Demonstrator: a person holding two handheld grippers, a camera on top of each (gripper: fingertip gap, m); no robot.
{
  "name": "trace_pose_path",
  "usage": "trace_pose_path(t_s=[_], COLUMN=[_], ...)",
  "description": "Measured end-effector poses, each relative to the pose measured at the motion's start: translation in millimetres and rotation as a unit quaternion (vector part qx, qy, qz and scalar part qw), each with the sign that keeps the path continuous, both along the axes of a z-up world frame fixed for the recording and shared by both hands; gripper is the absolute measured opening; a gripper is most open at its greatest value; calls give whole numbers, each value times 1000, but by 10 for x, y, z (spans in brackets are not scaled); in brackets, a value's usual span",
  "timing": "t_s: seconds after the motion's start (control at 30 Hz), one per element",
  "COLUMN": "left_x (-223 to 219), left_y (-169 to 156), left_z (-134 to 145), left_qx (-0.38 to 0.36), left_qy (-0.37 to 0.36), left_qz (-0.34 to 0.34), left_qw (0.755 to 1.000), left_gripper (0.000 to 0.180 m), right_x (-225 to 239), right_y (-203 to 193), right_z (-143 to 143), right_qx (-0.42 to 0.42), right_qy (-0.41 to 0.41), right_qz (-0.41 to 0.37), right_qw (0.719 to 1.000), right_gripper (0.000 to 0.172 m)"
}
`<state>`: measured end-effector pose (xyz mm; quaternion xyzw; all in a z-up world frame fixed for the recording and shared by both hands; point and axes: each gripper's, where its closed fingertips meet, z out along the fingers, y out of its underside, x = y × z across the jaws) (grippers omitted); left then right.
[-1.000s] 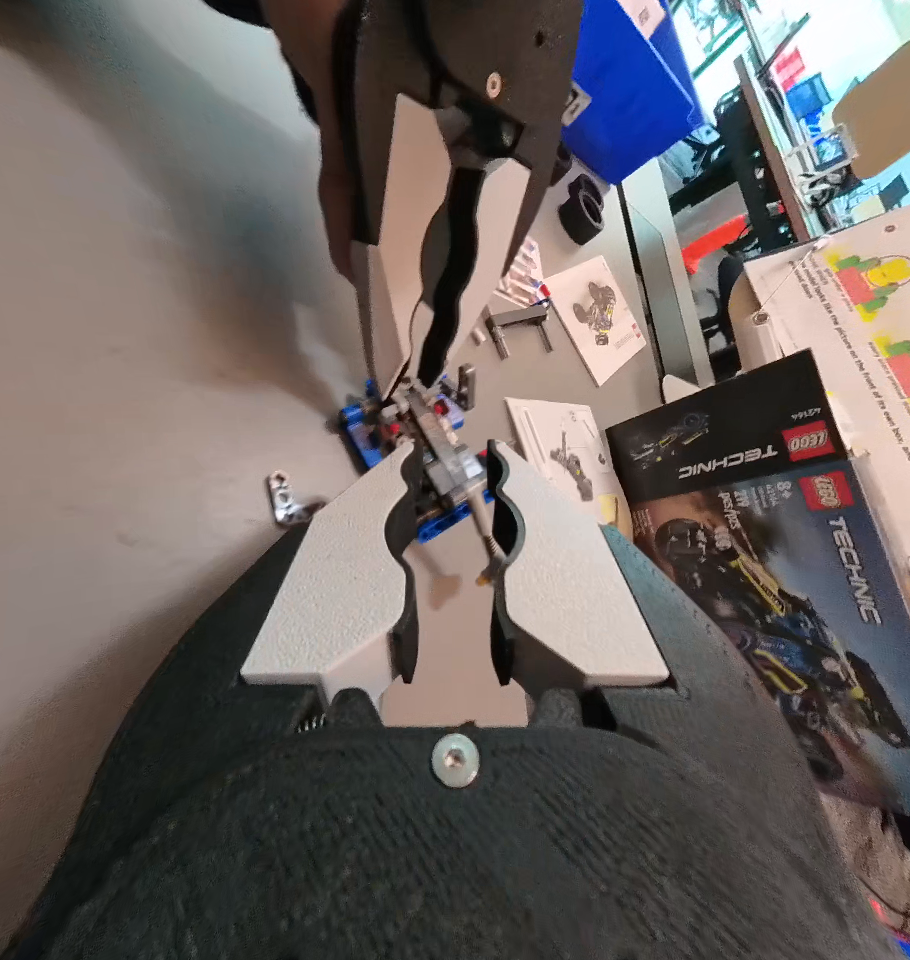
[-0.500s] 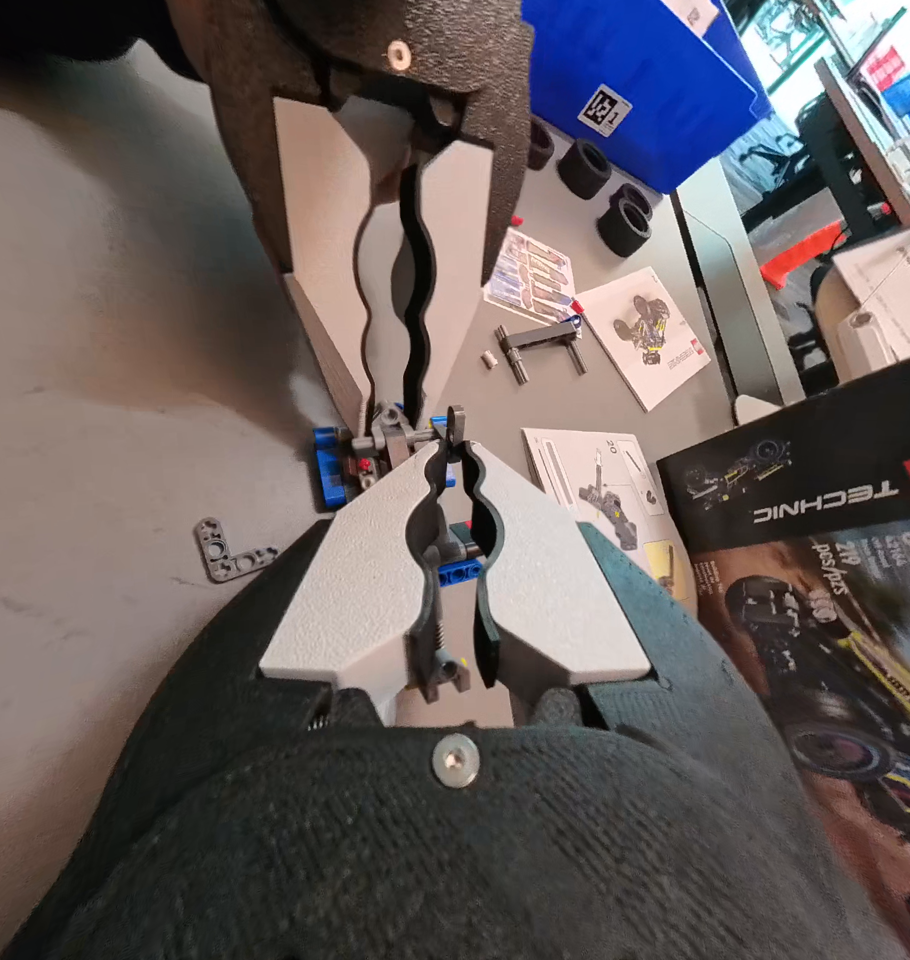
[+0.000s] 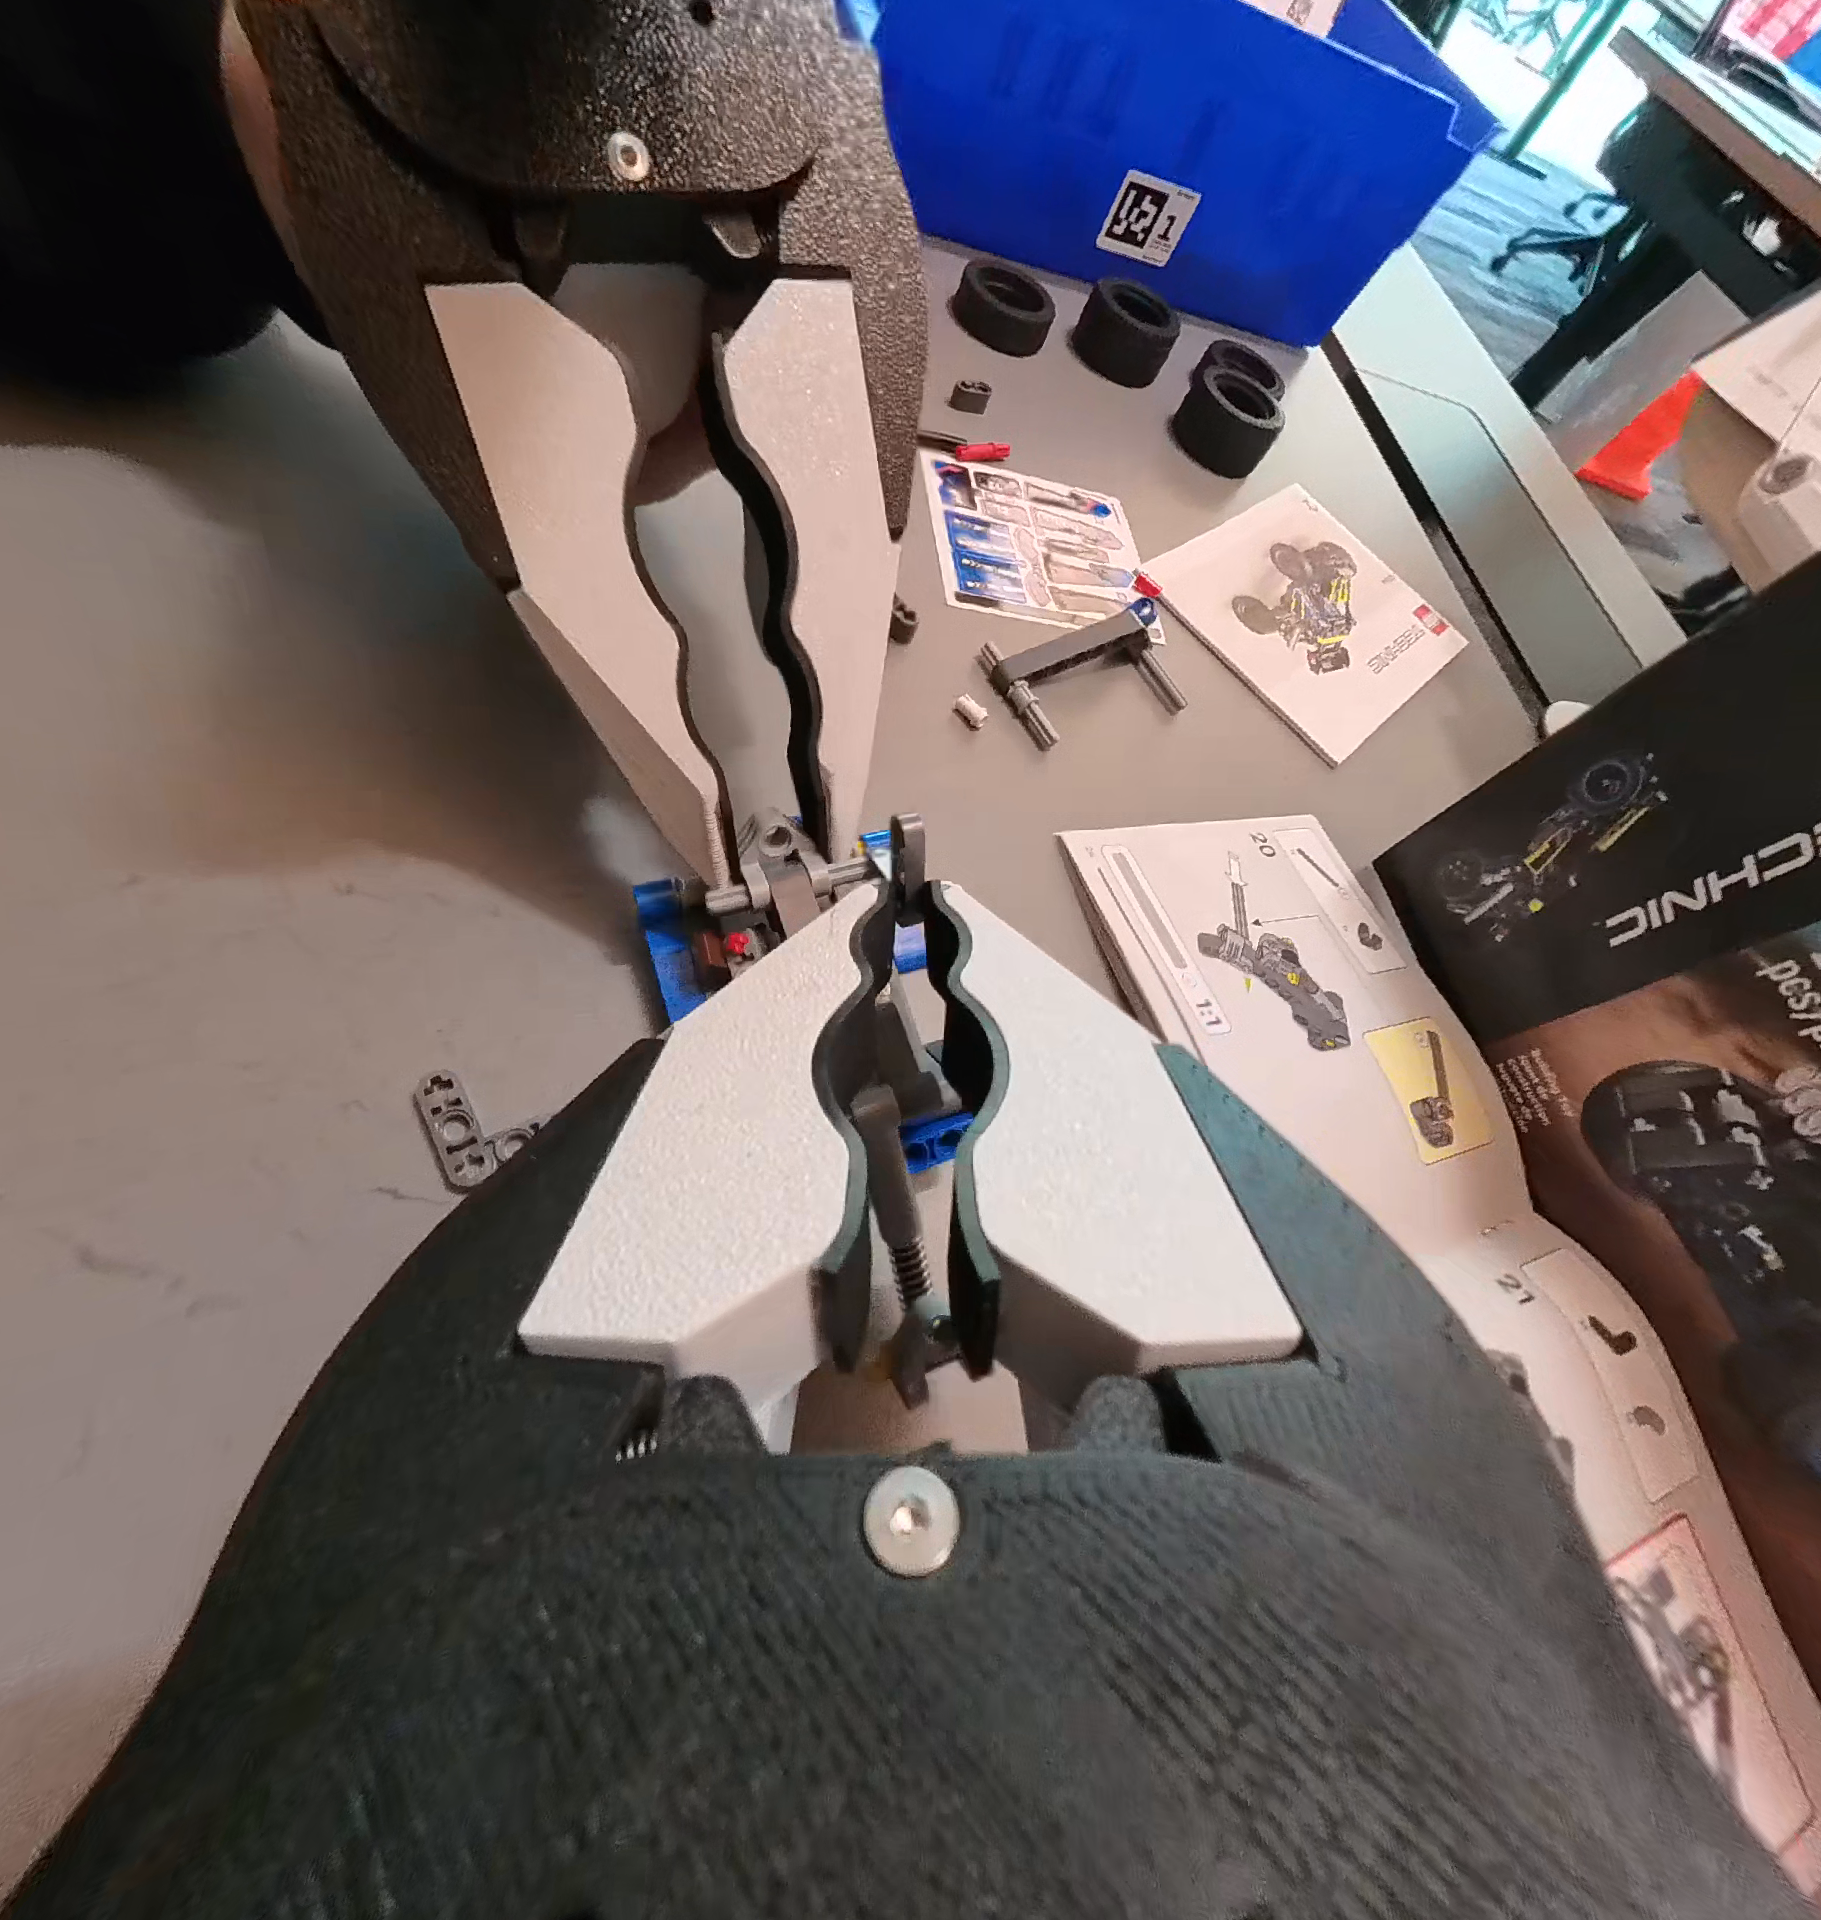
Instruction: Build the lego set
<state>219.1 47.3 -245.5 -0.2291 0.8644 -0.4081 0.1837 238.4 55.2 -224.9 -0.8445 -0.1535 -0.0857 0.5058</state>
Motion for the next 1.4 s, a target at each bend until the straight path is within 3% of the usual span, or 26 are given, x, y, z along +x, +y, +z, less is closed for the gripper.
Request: trace_pose_path(t_s=[0.57, 0.67, 0.73, 0.9, 1.03, 1.2, 1.4], left_x=[2, -4, 0, -7, -12, -14, -19], left_y=[-1, -25, 2, 15, 19, 17, 20], left_z=[20, 53, 37, 12, 13, 11, 9], left_qx=[12, -3, 3, 8, 13, 10, 8], left_qy=[-10, 2, 4, 8, 4, 8, 9], left_qz=[1, 5, 10, 9, 11, 9, 7], left_qw=[1000, 1000, 1000, 1000, 1000, 1000, 1000], left_gripper=[13, 13, 13, 13, 13, 13, 13], right_x=[1, 22, -146, -730, -708, -730, -749], right_y=[-29, -161, -322, -494, -530, -521, -501], right_z=[-2, 147, 249, -62, -408, -407, -402], right_qx=[27, 21, -3, -119, -208, -198, -192], right_qy=[2, -56, -47, -44, -58, -28, 10], right_qz=[6, 12, 54, 178, 177, 180, 174], right_qw=[1000, 998, 997, 976, 960, 963, 966], right_gripper=[2, 5, 12, 15, 15, 1, 9])
